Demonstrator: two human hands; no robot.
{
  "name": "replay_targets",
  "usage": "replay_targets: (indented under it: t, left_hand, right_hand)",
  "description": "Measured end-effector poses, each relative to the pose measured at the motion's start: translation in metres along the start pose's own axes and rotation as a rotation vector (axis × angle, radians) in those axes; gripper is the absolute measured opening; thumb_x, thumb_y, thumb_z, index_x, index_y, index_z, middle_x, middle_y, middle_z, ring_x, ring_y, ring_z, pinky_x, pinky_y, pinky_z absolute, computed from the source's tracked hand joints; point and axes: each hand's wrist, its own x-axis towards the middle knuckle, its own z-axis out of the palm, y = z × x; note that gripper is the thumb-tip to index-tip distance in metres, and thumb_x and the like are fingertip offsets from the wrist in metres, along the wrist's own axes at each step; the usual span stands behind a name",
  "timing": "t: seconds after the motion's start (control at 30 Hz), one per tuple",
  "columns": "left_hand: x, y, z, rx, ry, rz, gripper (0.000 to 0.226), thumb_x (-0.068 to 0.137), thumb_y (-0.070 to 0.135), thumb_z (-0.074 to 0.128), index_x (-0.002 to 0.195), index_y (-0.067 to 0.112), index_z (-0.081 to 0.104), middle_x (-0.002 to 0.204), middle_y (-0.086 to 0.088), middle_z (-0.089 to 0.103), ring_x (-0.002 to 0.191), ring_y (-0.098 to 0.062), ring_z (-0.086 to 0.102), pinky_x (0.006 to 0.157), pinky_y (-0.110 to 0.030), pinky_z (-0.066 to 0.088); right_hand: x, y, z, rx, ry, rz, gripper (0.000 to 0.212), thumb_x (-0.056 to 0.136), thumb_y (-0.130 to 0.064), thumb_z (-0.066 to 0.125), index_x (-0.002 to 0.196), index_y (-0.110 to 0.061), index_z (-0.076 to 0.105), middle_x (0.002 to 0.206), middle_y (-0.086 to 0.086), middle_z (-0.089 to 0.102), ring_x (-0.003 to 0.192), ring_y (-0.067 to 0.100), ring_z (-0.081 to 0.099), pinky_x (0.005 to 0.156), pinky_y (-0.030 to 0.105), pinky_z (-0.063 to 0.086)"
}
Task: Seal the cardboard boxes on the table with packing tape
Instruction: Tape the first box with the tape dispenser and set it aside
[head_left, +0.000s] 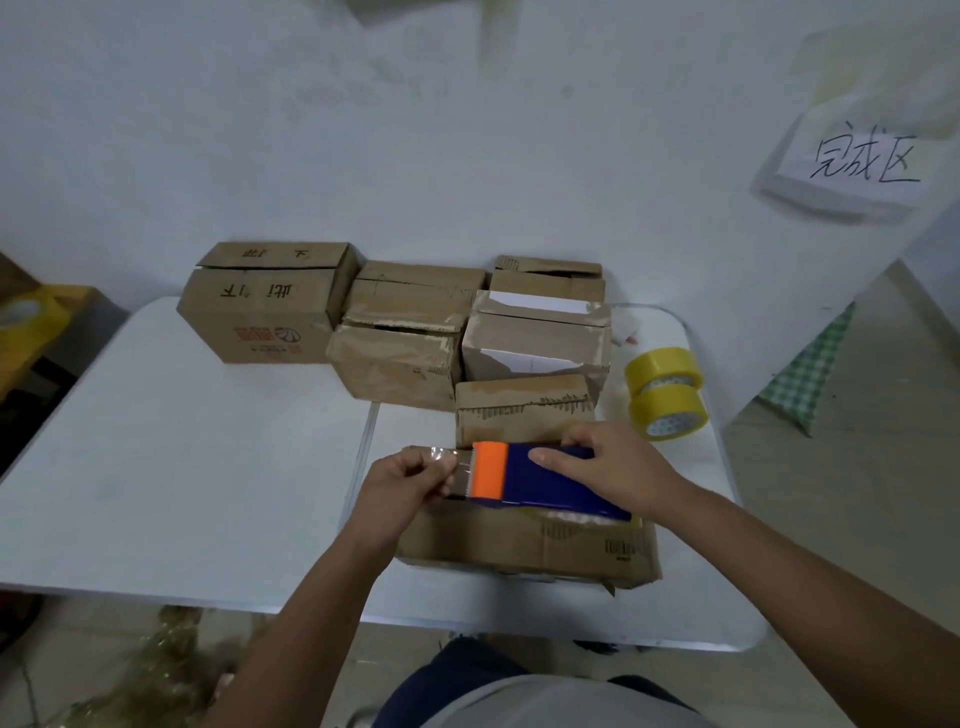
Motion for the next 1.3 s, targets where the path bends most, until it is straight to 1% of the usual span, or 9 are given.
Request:
replay_targets:
  t: [0.13, 0.23, 0.3, 0.47, 0.63, 0.9, 1.03, 1.17, 1.3]
  left_hand:
    - [-0.001, -0.002, -0.005, 0.0, 0.04, 0.021, 0.023, 0.095, 0.023, 0.065, 0.083, 0.004, 0.072, 0.074, -0.006, 0.069, 0.076, -0.013, 0.064, 0.077, -0.026, 0.055]
    - [0.0, -0.011, -0.029, -0.022, 0.135, 0.013, 0.025, 0.094, 0.023, 0.066, 0.08, 0.003, 0.071, 0.072, -0.007, 0.067, 0.074, -0.015, 0.062, 0.073, -0.024, 0.053]
    - [0.0, -0.018, -0.045, -0.012, 0.149, -0.017, 0.024, 0.094, 0.023, 0.066, 0.085, 0.002, 0.072, 0.074, -0.006, 0.067, 0.075, -0.017, 0.062, 0.074, -0.025, 0.053]
    - [0.002, -0.028, -0.054, 0.004, 0.177, -0.034, 0.023, 0.092, 0.023, 0.069, 0.086, 0.001, 0.073, 0.075, -0.008, 0.068, 0.076, -0.018, 0.062, 0.075, -0.027, 0.053]
    - [0.008, -0.044, -0.066, -0.032, 0.214, -0.086, 0.018, 0.091, 0.021, 0.071, 0.085, 0.004, 0.074, 0.072, -0.003, 0.068, 0.077, -0.018, 0.061, 0.077, -0.029, 0.052]
    - [0.011, -0.059, -0.069, -0.03, 0.093, -0.093, 0.022, 0.094, 0.025, 0.065, 0.095, 0.006, 0.076, 0.082, -0.008, 0.068, 0.079, -0.018, 0.06, 0.077, -0.027, 0.053]
    - [0.018, -0.065, -0.069, -0.001, 0.142, -0.091, 0.022, 0.096, 0.028, 0.064, 0.094, 0.011, 0.078, 0.08, -0.007, 0.071, 0.076, -0.015, 0.061, 0.079, -0.028, 0.054]
    - [0.026, -0.072, -0.063, 0.078, 0.193, -0.107, 0.021, 0.096, 0.028, 0.064, 0.089, 0.013, 0.077, 0.075, -0.002, 0.072, 0.075, -0.014, 0.062, 0.077, -0.026, 0.054]
    - [0.031, -0.081, -0.058, 0.129, 0.2, -0.139, 0.022, 0.097, 0.027, 0.063, 0.085, 0.014, 0.076, 0.073, -0.001, 0.07, 0.073, -0.014, 0.061, 0.071, -0.022, 0.051]
  right_hand:
    - [0.007, -0.002, -0.007, -0.044, -0.058, -0.028, 0.048, 0.081, -0.069, 0.053, 0.087, -0.023, 0.065, 0.08, -0.005, 0.07, 0.074, 0.01, 0.067, 0.072, 0.03, 0.055]
    - [0.009, 0.002, -0.012, -0.075, -0.082, -0.02, 0.061, 0.074, -0.077, 0.048, 0.095, -0.024, 0.067, 0.083, -0.006, 0.071, 0.076, 0.01, 0.067, 0.075, 0.034, 0.058]
    - [0.009, 0.004, -0.012, -0.118, -0.101, -0.021, 0.058, 0.077, -0.075, 0.051, 0.099, -0.025, 0.067, 0.086, -0.007, 0.071, 0.079, 0.009, 0.067, 0.076, 0.035, 0.059]
    - [0.007, -0.001, 0.002, -0.206, -0.075, -0.009, 0.049, 0.083, -0.07, 0.053, 0.09, -0.022, 0.063, 0.083, -0.005, 0.068, 0.075, 0.009, 0.065, 0.073, 0.034, 0.058]
    - [0.007, -0.004, 0.006, -0.275, -0.082, -0.005, 0.044, 0.085, -0.069, 0.052, 0.084, -0.025, 0.059, 0.074, -0.01, 0.062, 0.069, 0.003, 0.061, 0.062, 0.021, 0.049]
    - [0.018, 0.002, -0.001, -0.327, -0.097, 0.045, 0.046, 0.083, -0.072, 0.053, 0.08, -0.026, 0.059, 0.073, -0.009, 0.062, 0.068, 0.005, 0.06, 0.061, 0.024, 0.048]
    - [0.022, -0.001, 0.006, -0.361, -0.104, 0.053, 0.046, 0.084, -0.071, 0.052, 0.084, -0.026, 0.06, 0.072, -0.011, 0.061, 0.067, 0.003, 0.058, 0.058, 0.022, 0.046]
    - [0.022, -0.002, 0.016, -0.415, -0.088, 0.07, 0.044, 0.085, -0.072, 0.05, 0.075, -0.03, 0.051, 0.066, -0.012, 0.056, 0.065, 0.002, 0.056, 0.055, 0.021, 0.039]
    - [0.025, -0.002, 0.021, -0.424, -0.094, 0.08, 0.046, 0.084, -0.074, 0.05, 0.078, -0.029, 0.052, 0.069, -0.012, 0.056, 0.067, 0.004, 0.057, 0.056, 0.021, 0.041]
